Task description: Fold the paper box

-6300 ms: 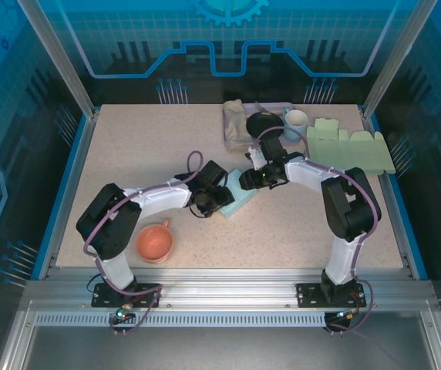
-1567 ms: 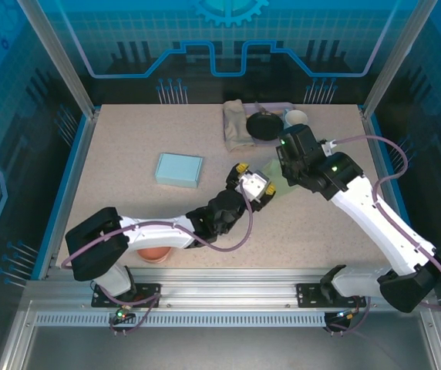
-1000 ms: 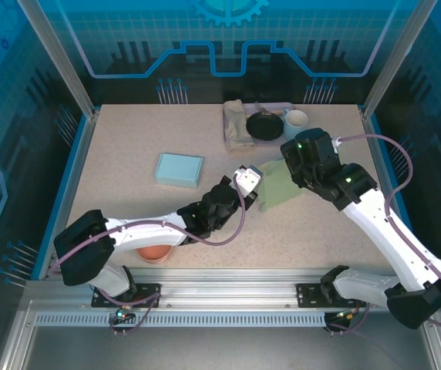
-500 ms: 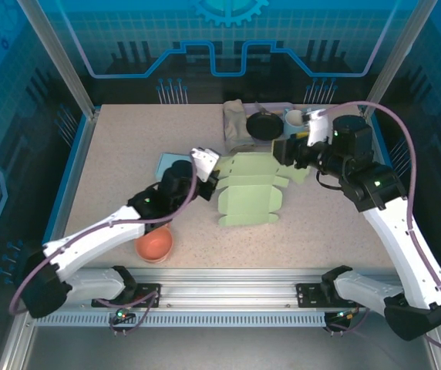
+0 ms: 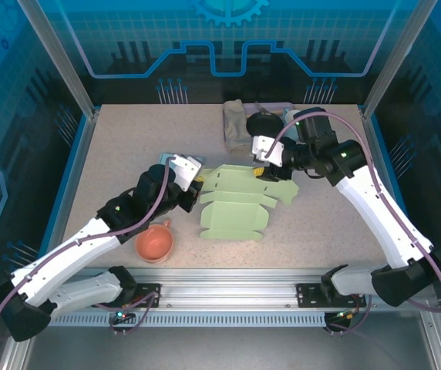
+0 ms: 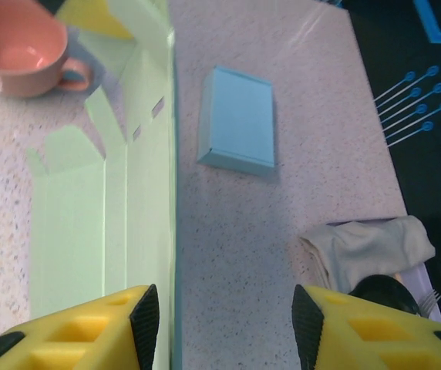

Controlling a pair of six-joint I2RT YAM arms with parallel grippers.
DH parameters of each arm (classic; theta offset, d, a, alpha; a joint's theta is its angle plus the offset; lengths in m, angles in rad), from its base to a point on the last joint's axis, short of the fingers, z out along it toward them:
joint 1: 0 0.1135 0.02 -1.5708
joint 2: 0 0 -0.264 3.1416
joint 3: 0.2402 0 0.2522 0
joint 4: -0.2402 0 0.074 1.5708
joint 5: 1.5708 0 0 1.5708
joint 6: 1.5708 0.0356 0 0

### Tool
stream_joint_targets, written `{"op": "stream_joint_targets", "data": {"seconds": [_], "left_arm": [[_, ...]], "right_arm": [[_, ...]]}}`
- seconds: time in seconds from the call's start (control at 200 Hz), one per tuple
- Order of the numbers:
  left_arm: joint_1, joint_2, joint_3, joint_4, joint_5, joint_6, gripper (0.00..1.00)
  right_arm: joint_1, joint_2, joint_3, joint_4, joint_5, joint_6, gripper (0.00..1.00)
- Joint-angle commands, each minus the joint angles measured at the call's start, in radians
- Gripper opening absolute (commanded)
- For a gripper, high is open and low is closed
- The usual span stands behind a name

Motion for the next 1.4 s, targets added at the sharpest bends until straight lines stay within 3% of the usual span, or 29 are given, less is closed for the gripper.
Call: {"op": "stream_joint_targets", "data": {"seconds": [0.0, 0.28, 0.65, 0.95, 1.271, 1.391], "left_arm": [[0.007, -0.008, -0.012, -0.02, 0.007, 0.003, 0.0], [0.006, 0.006, -0.011, -0.025, -0.016, 0.009, 0.0], [0.006, 0.006, -0.014, -0.031, -0.025, 0.008, 0.01], [0.006, 0.017, -0.009, -0.037, -0.031, 0.008, 0.02], [0.006, 0.01, -0.008, -0.039, -0.031, -0.001, 0.04], [0.006, -0.018, -0.003, -0.029, -0.029, -0.028, 0.2]], "right_arm": [[0.025, 0.007, 0.019, -0.071, 0.061, -0.102, 0.51], [0.076, 0.023, 0.025, -0.14, 0.249, -0.141, 0.47], [0.099, 0.052, 0.052, -0.17, 0.316, -0.151, 0.32], [0.102, 0.036, 0.059, -0.176, 0.327, -0.139, 0.32], [0.106, 0.048, 0.057, -0.188, 0.324, -0.141, 0.0], [0.107, 0.052, 0.057, -0.194, 0.333, -0.139, 0.0]]}}
